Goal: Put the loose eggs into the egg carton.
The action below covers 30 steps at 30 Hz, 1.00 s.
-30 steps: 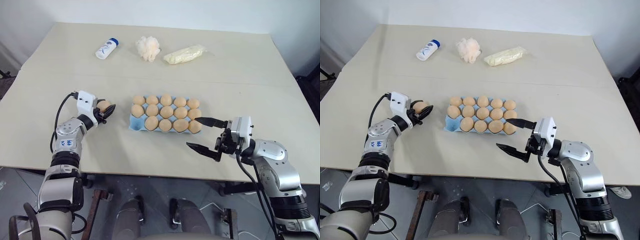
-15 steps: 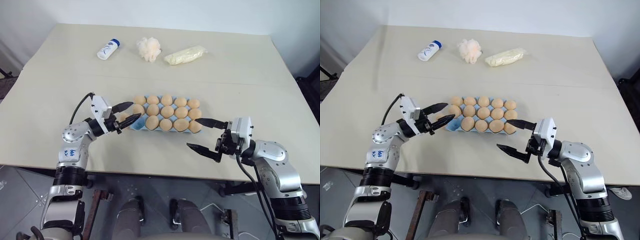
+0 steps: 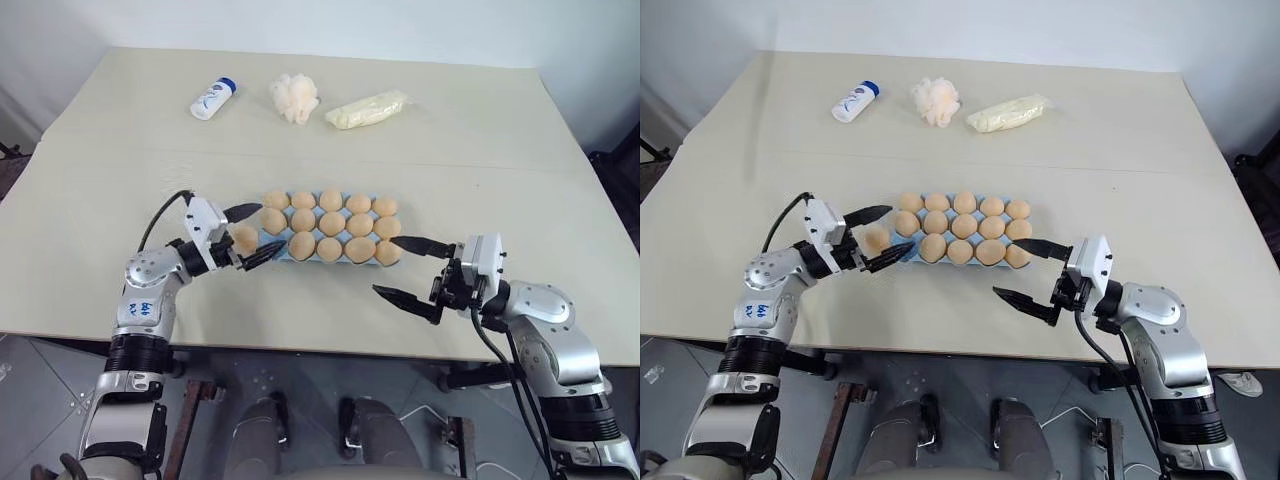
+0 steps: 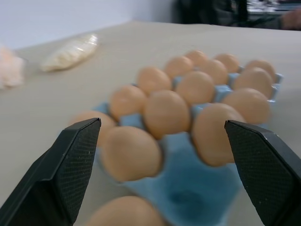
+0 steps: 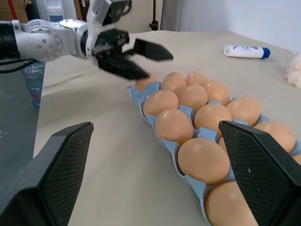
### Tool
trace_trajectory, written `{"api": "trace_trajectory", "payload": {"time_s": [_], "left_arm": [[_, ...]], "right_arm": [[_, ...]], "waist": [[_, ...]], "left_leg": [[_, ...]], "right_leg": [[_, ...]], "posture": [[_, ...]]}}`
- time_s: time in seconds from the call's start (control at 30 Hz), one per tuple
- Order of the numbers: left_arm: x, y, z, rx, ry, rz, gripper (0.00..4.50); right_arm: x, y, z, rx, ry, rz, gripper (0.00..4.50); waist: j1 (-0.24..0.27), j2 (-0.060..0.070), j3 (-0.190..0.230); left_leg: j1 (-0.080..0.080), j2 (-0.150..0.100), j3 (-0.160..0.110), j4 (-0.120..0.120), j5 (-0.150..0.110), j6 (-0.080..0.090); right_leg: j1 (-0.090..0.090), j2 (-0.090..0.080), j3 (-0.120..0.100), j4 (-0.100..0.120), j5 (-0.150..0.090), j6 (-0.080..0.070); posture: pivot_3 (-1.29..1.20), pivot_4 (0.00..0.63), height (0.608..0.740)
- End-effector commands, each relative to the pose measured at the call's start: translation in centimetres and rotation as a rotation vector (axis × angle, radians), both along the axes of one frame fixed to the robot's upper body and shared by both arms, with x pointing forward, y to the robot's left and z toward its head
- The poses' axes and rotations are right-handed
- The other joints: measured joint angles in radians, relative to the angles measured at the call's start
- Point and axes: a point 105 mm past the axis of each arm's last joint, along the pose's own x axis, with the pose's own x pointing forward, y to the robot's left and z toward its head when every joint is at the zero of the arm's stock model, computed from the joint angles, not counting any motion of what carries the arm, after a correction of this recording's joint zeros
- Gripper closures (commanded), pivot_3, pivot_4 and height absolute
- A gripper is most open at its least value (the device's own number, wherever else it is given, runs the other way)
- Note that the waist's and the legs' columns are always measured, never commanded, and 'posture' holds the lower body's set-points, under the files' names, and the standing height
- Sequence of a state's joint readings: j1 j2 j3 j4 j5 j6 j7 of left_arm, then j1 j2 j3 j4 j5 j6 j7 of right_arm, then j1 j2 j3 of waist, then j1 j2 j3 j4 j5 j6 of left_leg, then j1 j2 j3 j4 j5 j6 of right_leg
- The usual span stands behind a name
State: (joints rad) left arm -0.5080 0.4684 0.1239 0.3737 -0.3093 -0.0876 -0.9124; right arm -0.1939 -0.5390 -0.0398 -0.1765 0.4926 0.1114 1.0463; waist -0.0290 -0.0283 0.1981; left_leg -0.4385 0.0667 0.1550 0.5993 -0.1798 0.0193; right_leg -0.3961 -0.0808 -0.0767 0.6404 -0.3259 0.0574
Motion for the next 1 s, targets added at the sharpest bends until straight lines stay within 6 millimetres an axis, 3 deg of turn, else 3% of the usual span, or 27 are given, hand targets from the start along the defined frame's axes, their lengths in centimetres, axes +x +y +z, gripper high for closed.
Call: {"api": "trace_trajectory", "payload": {"time_s": [0.03, 0.13, 0.23, 0.57, 1.0], "left_arm": [[-0.1, 2.6, 0.9, -0.04, -0.028, 0.078, 0.01], [0.1, 5.7, 0.6, -0.045, -0.015, 0.195, 0.01], [0.4, 6.4, -0.1, -0.033, 0.013, 0.22, 0.01], [1.9, 2.7, -0.9, -0.049, 0.052, 0.108, 0.01], [1.8, 2.7, -2.7, 0.029, 0.166, 0.015, 0.01]], "right_arm": [[-0.5, 0.4, 0.6, 0.012, -0.033, 0.011, 0.0], [-0.5, 0.4, 0.5, 0.017, -0.032, 0.011, 0.0], [-0.5, 0.4, 0.4, 0.014, -0.032, 0.013, 0.0], [-0.5, 0.4, 0.5, 0.009, -0.035, 0.017, 0.0], [-0.6, 0.2, 0.8, 0.007, -0.041, 0.01, 0.0]], "waist": [[0.0, 0.0, 0.0], [0.0, 0.0, 0.0], [0.001, 0.0, 0.0], [0.004, 0.0, 0.0], [0.001, 0.0, 0.0]], "left_leg": [[0.0, 0.0, 0.0, 0.0, 0.0, 0.0], [0.0, 0.0, 0.0, 0.0, 0.0, 0.0], [0.0, 0.0, 0.0, 0.0, 0.0, 0.0], [-0.001, -0.001, -0.001, -0.002, 0.0, 0.0], [-0.001, 0.0, 0.0, -0.002, 0.0, 0.0]], "right_leg": [[0.0, 0.0, 0.0, 0.0, 0.0, 0.0], [0.0, 0.0, 0.0, 0.0, 0.0, 0.0], [0.0, 0.0, 0.0, 0.0, 0.0, 0.0], [0.0, -0.002, -0.001, -0.003, 0.0, 0.001], [-0.001, 0.0, -0.001, -0.002, 0.0, 0.0]], "posture": [[0.0, 0.15, 0.74], [0.0, 0.15, 0.74], [0.0, 0.15, 0.74], [0.0, 0.15, 0.74], [0.0, 0.15, 0.74]]}}
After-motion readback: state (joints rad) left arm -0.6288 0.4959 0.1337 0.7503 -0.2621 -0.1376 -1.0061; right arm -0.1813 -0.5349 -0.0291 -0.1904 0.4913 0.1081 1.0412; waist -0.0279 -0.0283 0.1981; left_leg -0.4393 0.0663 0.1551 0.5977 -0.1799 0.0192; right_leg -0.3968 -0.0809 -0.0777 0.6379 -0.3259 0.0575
